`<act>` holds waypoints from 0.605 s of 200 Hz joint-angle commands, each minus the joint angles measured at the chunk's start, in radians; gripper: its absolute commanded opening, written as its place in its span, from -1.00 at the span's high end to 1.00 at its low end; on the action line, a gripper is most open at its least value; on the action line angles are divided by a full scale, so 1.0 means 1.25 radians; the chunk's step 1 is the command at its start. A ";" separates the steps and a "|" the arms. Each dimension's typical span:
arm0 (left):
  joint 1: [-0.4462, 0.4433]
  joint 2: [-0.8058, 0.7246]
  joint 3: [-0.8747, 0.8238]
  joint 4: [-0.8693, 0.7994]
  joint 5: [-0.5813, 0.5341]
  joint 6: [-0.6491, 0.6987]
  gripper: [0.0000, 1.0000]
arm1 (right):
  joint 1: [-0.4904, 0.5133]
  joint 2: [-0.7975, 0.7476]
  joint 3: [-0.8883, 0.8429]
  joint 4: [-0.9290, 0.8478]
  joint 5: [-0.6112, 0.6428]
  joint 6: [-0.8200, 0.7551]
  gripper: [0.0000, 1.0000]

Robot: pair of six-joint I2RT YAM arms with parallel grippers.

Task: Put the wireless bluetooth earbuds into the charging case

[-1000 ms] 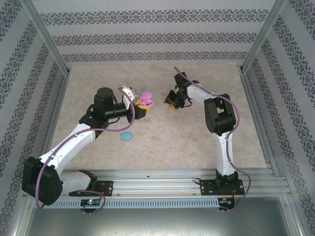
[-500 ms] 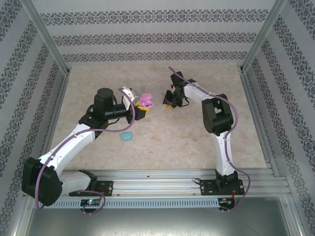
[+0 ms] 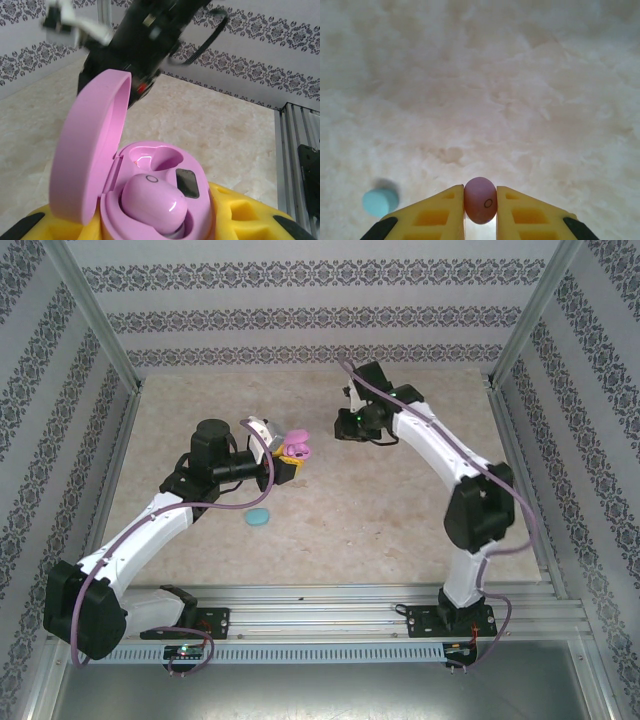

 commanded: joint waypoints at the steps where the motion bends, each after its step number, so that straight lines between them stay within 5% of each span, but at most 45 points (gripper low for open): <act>1: -0.009 -0.009 0.007 0.043 0.011 -0.014 0.70 | 0.030 -0.075 -0.029 -0.091 0.063 -0.059 0.64; 73: -0.010 0.031 0.036 0.084 0.035 -0.041 0.71 | 0.156 -0.282 -0.040 -0.139 0.159 -0.055 0.64; 121: -0.009 0.049 0.047 0.106 0.069 -0.071 0.71 | 0.244 -0.284 0.032 -0.126 0.188 -0.101 0.64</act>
